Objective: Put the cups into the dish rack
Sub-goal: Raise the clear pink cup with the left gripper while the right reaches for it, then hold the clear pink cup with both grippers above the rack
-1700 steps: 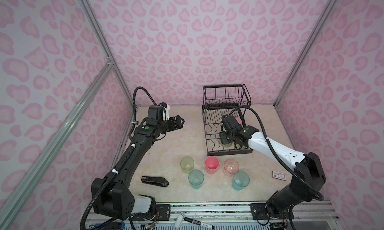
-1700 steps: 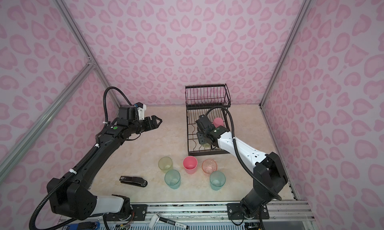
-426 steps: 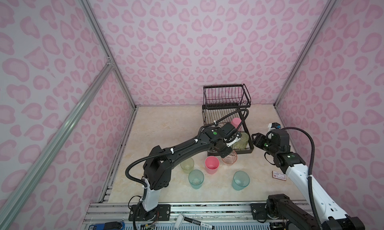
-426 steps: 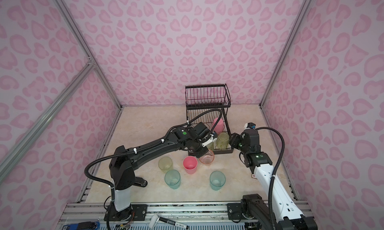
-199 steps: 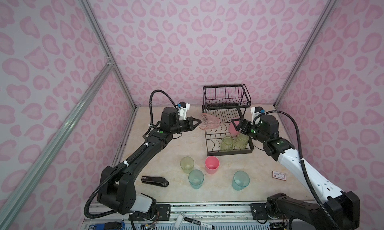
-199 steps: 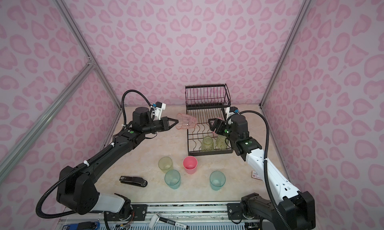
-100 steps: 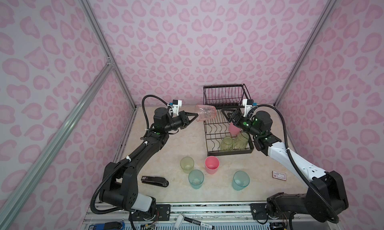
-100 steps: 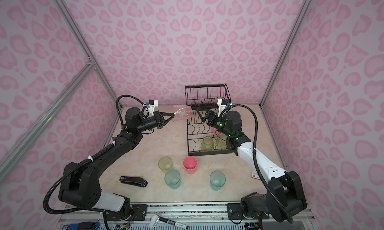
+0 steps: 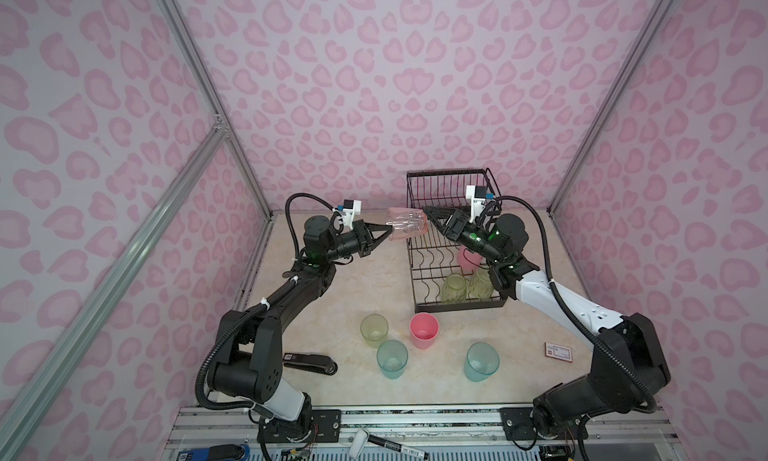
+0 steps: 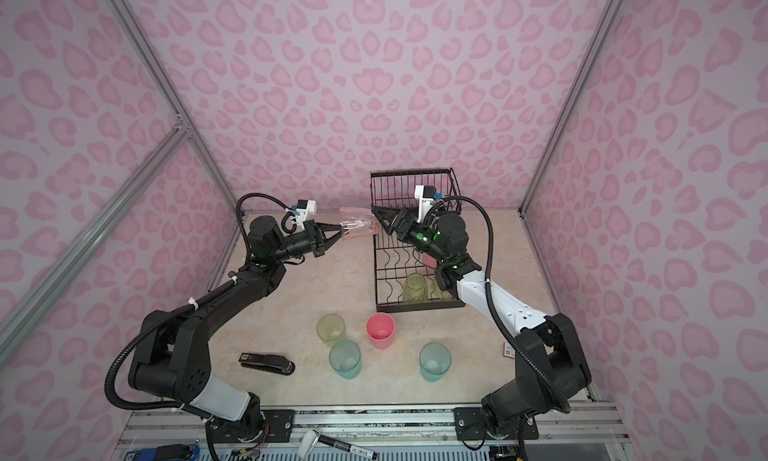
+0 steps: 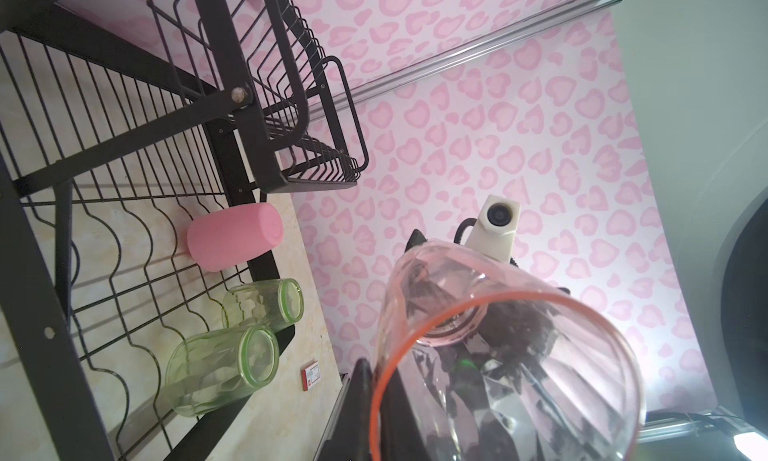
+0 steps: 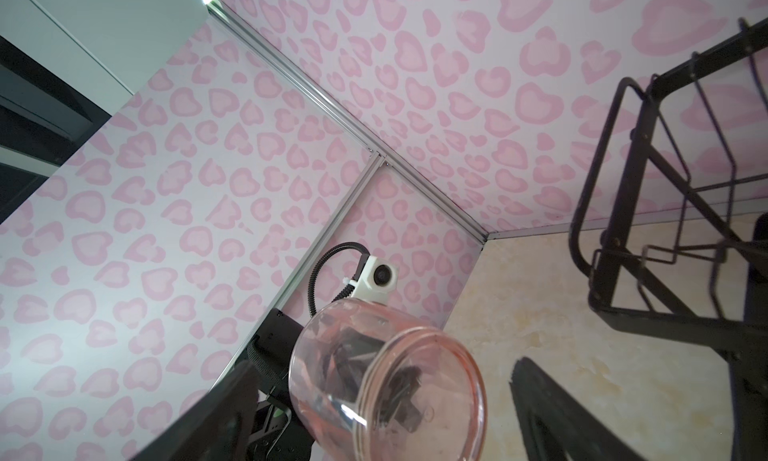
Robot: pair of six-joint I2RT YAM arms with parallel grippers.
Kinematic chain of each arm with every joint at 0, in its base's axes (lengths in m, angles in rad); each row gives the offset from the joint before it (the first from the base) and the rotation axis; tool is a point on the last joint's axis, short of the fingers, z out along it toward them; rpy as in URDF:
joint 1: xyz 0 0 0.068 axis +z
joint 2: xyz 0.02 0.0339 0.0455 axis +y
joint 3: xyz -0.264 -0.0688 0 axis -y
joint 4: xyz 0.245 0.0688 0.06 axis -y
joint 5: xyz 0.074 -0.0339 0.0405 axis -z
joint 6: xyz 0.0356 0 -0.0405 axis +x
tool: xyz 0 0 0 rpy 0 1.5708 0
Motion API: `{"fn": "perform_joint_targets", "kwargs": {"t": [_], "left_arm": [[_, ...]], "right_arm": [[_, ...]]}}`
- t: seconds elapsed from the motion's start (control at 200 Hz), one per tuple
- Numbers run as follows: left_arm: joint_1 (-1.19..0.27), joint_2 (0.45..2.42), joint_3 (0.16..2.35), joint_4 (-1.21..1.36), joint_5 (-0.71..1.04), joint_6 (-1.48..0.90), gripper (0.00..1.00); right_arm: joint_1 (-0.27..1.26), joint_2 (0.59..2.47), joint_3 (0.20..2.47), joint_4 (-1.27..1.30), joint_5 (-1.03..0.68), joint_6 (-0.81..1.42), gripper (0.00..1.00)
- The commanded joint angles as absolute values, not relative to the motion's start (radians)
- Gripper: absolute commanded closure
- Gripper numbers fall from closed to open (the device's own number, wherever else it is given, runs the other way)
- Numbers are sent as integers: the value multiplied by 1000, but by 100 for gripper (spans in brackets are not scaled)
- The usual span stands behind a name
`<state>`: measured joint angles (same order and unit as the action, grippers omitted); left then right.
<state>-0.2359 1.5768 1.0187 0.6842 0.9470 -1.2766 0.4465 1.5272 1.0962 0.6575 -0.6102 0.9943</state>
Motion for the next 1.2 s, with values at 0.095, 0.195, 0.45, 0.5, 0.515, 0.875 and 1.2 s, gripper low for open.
{"fn": "perform_joint_targets", "kwargs": {"t": [0.095, 0.195, 0.45, 0.5, 0.515, 0.875, 1.2], "left_arm": [[-221, 1616, 1017, 889, 1009, -1368, 97], [-218, 1622, 1018, 916, 1022, -1382, 97], [-216, 1646, 1031, 948, 1041, -1406, 97], [-215, 1652, 1032, 950, 1043, -1406, 97], [-215, 1654, 1035, 949, 1043, -1405, 97], [-213, 1701, 1064, 986, 1045, -1433, 97], [-213, 1718, 1077, 993, 1043, -1440, 96]], "right_arm": [[452, 1584, 1134, 685, -641, 994, 6], [452, 1615, 1155, 695, -666, 1001, 6], [457, 1669, 1183, 744, -730, 1047, 9], [464, 1671, 1188, 744, -739, 1043, 10], [465, 1671, 1189, 744, -742, 1043, 10], [489, 1681, 1211, 713, -781, 1019, 12], [489, 1676, 1206, 699, -768, 997, 20]]}}
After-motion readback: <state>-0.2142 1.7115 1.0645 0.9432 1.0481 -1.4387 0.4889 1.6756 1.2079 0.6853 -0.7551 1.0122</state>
